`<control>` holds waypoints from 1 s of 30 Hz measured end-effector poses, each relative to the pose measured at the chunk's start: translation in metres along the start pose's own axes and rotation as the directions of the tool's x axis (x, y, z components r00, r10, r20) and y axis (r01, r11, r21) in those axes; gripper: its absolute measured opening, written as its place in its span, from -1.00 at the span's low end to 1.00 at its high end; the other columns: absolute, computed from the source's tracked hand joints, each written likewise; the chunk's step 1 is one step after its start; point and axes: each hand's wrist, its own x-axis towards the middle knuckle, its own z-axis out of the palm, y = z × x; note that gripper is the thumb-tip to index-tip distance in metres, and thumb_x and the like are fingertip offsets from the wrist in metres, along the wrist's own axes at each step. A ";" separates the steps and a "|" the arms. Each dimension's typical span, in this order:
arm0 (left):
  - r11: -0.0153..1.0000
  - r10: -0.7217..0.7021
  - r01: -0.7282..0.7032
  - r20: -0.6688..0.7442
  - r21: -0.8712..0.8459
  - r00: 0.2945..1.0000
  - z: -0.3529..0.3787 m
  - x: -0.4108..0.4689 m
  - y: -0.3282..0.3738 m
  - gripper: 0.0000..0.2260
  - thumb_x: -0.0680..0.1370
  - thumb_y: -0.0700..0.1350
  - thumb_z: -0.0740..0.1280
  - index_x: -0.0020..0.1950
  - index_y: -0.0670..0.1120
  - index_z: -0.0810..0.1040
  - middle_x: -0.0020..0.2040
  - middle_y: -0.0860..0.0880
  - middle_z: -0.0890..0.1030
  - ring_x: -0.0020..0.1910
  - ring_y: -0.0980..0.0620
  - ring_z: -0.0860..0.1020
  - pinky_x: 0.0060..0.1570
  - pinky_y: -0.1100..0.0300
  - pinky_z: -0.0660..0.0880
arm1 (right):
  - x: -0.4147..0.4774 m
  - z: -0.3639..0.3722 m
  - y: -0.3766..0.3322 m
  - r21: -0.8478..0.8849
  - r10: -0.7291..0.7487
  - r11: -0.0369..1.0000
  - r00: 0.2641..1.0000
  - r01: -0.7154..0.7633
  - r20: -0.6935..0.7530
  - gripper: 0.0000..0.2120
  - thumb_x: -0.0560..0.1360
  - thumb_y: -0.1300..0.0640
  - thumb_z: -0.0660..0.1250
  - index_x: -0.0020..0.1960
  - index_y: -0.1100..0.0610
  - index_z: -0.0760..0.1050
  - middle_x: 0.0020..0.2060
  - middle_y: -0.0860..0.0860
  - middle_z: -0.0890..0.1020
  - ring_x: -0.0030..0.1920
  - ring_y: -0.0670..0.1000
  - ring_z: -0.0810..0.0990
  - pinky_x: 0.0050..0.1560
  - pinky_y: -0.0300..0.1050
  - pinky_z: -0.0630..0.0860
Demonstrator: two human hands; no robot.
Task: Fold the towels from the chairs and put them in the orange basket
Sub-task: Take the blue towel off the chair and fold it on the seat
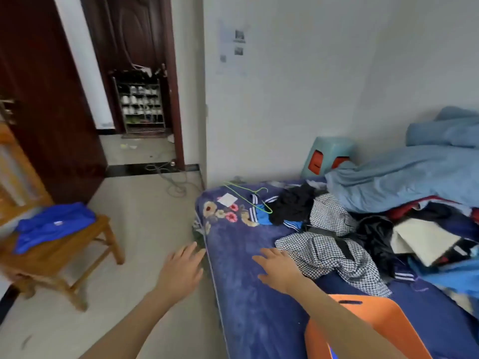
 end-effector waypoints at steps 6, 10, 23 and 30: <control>0.933 -0.348 0.337 0.077 0.122 0.934 -0.025 -0.120 -0.090 -0.61 0.33 0.07 0.16 -0.02 -0.05 0.65 -0.03 -0.09 0.67 -0.12 -0.10 0.67 -0.28 0.05 0.60 | 0.053 -0.017 -0.116 -0.074 -0.256 0.964 0.967 0.255 -0.007 -0.50 0.57 0.06 0.17 0.48 0.07 0.18 0.46 0.09 0.22 0.45 0.09 0.19 0.36 0.04 0.18; 0.863 -0.497 0.479 0.104 0.160 0.862 -0.045 -0.199 -0.126 -0.67 0.33 0.10 0.26 -0.02 -0.01 0.64 -0.02 -0.06 0.66 -0.11 -0.08 0.66 -0.28 0.07 0.59 | 0.063 -0.024 -0.188 -0.138 -0.428 0.899 0.902 0.417 -0.064 -0.50 0.18 -0.11 0.47 0.09 0.01 0.61 0.04 0.07 0.63 0.04 0.02 0.64 -0.09 -0.10 0.56; 0.676 -0.734 0.735 0.137 0.056 0.665 -0.036 -0.294 -0.199 -0.61 0.24 0.06 0.46 0.02 0.00 0.55 -0.04 -0.09 0.67 -0.15 -0.10 0.67 -0.35 0.04 0.59 | 0.131 -0.036 -0.288 -0.269 -0.547 0.807 0.837 0.526 -0.004 -0.48 -0.12 -0.29 0.52 -0.20 -0.14 0.65 -0.21 -0.14 0.68 -0.21 -0.14 0.67 -0.34 -0.30 0.53; 0.510 -0.854 0.860 0.121 0.005 0.506 -0.025 -0.223 -0.258 -0.57 0.57 0.04 0.22 0.43 0.02 0.32 0.46 -0.06 0.29 0.42 -0.07 0.29 0.33 0.03 0.29 | 0.223 -0.060 -0.289 -0.134 -0.617 0.782 0.787 0.609 -0.026 -0.59 0.42 -0.02 0.31 0.24 0.05 0.51 0.23 0.08 0.52 0.30 0.07 0.45 0.16 -0.01 0.44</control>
